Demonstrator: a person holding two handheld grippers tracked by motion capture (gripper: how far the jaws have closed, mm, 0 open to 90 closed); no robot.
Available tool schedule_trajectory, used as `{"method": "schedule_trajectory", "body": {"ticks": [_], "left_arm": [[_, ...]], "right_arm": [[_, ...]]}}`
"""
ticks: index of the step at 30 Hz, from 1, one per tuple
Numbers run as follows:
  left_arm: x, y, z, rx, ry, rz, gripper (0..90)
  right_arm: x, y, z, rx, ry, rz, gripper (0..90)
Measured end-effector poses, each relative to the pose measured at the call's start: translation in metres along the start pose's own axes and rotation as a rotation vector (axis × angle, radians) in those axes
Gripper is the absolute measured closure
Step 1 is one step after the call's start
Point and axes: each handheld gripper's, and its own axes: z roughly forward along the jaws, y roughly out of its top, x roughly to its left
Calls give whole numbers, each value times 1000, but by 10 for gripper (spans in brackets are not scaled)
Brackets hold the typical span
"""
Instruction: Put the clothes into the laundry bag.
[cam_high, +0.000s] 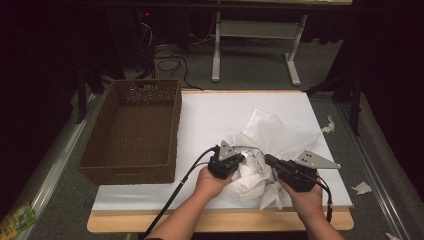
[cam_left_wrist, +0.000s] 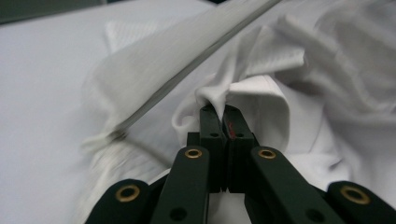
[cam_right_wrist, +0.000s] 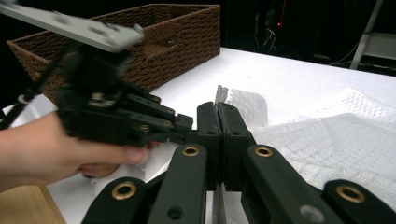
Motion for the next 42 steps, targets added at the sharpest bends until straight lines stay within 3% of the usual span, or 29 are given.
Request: {"method": "schedule_trajectory", "body": {"ticks": [2, 5, 8, 10, 14, 17, 20, 21, 23, 25, 27, 29, 31, 34, 36, 39, 42], "left_arm": [[-10, 7, 2, -14, 0, 0, 885], [-14, 16, 15, -20, 48, -6, 885], [-9, 19, 29, -30, 104, -53, 885], [-6, 18, 34, -22, 110, -86, 866], [-8, 14, 17, -35, 91, -67, 689], [-8, 5, -2, -48, 97, -71, 646], [-8, -5, -19, -83, 106, -104, 599], [-10, -7, -23, -106, 76, -119, 576], [-21, -7, -27, -137, 25, -95, 483], [-36, -7, -26, -151, -37, -76, 329], [-47, -6, -21, -127, -100, -88, 227], [-57, -8, -15, -100, -120, -39, 207], [-62, -13, -7, -50, -85, 17, 301], [-57, -15, 3, -3, -31, -9, 636], [-51, -12, 5, -9, 12, -23, 822], [-37, -4, -4, -59, 97, -30, 863], [-21, 6, -22, -115, 146, -58, 867]], "right_arm": [[1, 0, 1, 3, 1, -1, 900], [4, 1, 1, -4, 8, -9, 900], [5, 2, -3, -20, 21, -8, 900], [5, 3, -5, -21, 18, -4, 900], [0, 2, -7, -25, 17, 5, 900], [-2, 2, -8, -24, 12, 5, 900], [-1, 2, -7, -19, 10, 5, 900], [0, 3, -7, -20, 2, 0, 900], [0, 3, -7, -22, 3, -1, 900], [0, 2, -6, -21, 4, -1, 900], [0, 2, -5, -18, 7, 0, 900], [0, 2, -5, -15, 5, 0, 900], [0, 1, -6, -17, 5, 1, 900], [0, 2, -6, -18, 11, 4, 900], [1, 2, -7, -21, 14, 5, 900], [2, 3, -8, -27, 22, 6, 900], [4, 4, -9, -29, 35, 2, 900]]}}
